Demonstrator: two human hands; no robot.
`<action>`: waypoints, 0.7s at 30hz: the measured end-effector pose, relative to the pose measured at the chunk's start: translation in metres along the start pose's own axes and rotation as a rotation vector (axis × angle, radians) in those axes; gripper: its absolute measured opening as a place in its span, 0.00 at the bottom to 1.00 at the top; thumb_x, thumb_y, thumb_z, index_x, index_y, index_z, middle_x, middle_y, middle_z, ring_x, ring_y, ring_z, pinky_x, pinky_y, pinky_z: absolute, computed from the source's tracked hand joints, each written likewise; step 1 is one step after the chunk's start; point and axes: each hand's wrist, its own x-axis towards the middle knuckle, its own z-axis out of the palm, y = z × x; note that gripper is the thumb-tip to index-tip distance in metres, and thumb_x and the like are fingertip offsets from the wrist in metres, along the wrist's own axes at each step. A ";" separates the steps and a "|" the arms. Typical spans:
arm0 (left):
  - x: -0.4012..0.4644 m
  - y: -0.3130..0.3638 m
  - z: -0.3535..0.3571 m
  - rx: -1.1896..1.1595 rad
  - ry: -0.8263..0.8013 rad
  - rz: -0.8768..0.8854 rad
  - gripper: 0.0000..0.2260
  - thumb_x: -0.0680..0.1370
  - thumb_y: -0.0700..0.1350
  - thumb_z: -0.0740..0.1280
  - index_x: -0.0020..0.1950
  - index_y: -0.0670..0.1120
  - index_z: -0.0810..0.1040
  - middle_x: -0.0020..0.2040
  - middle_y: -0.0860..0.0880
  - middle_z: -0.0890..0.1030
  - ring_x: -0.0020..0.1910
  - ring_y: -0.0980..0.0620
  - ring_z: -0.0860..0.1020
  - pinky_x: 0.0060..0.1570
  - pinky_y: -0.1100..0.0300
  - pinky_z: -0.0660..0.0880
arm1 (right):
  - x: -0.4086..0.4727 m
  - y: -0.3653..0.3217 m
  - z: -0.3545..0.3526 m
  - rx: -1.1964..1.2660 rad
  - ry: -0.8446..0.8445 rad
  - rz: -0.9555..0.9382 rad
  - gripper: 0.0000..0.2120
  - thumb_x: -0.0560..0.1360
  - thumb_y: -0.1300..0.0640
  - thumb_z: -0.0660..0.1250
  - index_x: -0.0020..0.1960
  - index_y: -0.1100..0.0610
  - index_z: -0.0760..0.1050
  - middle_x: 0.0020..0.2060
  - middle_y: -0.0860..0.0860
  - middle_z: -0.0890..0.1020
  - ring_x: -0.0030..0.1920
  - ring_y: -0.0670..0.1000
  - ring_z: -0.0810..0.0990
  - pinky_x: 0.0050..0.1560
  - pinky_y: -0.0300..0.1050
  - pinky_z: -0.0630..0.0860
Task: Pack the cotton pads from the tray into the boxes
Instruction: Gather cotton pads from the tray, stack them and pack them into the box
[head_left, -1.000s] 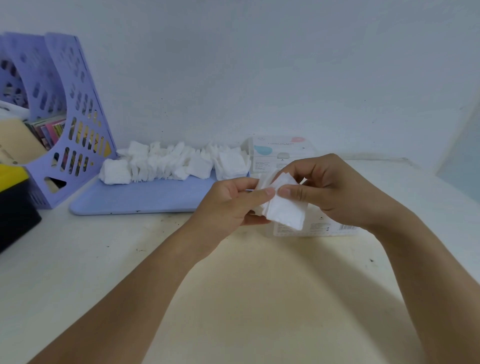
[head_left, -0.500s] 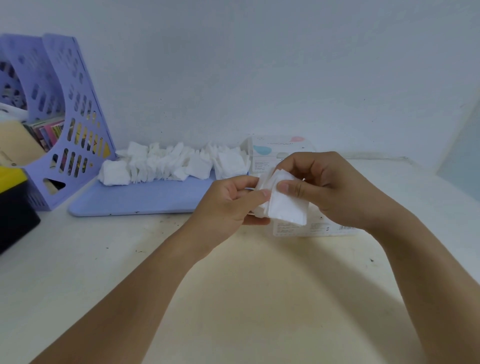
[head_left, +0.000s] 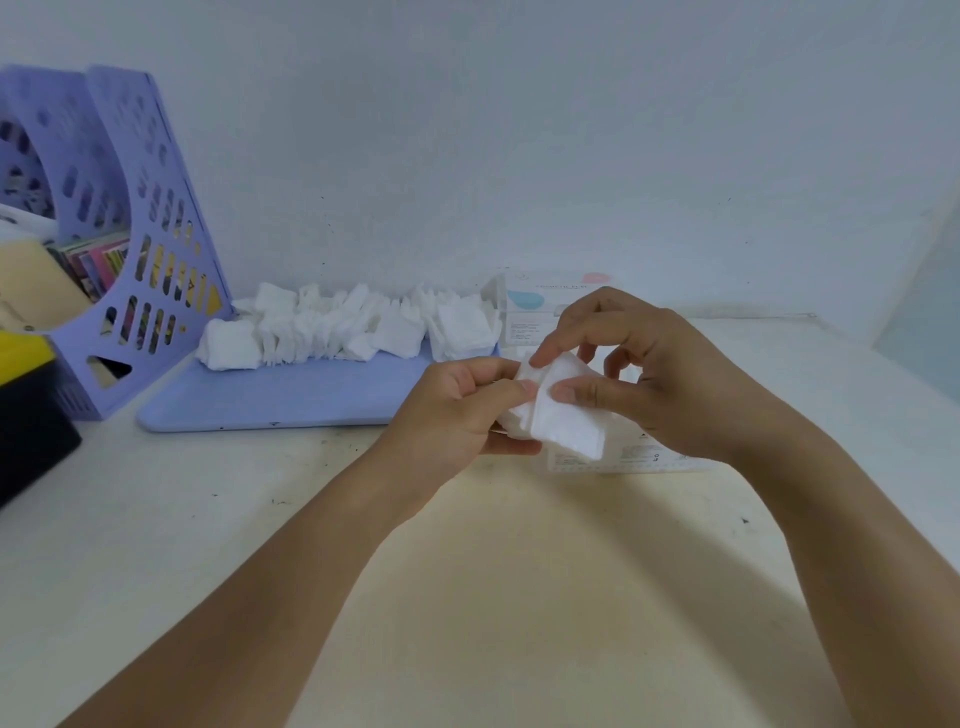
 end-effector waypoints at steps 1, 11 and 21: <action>0.000 0.000 0.000 -0.009 -0.002 -0.007 0.08 0.82 0.39 0.65 0.52 0.44 0.84 0.45 0.47 0.86 0.44 0.52 0.84 0.42 0.59 0.82 | 0.000 0.000 0.000 -0.008 0.009 -0.009 0.10 0.74 0.59 0.76 0.53 0.46 0.84 0.51 0.46 0.78 0.48 0.48 0.77 0.43 0.35 0.73; 0.000 -0.002 0.000 -0.061 -0.012 -0.056 0.10 0.82 0.37 0.63 0.49 0.44 0.85 0.48 0.43 0.86 0.46 0.49 0.84 0.41 0.59 0.82 | -0.002 -0.001 0.000 -0.034 -0.060 0.016 0.09 0.76 0.59 0.74 0.51 0.46 0.83 0.52 0.43 0.78 0.53 0.49 0.78 0.45 0.33 0.72; 0.001 -0.004 0.003 0.041 -0.001 0.010 0.09 0.82 0.37 0.63 0.56 0.41 0.83 0.46 0.46 0.86 0.44 0.54 0.85 0.41 0.62 0.82 | -0.002 -0.004 0.003 -0.101 -0.064 0.034 0.06 0.80 0.60 0.67 0.48 0.50 0.77 0.53 0.46 0.77 0.53 0.46 0.76 0.47 0.37 0.73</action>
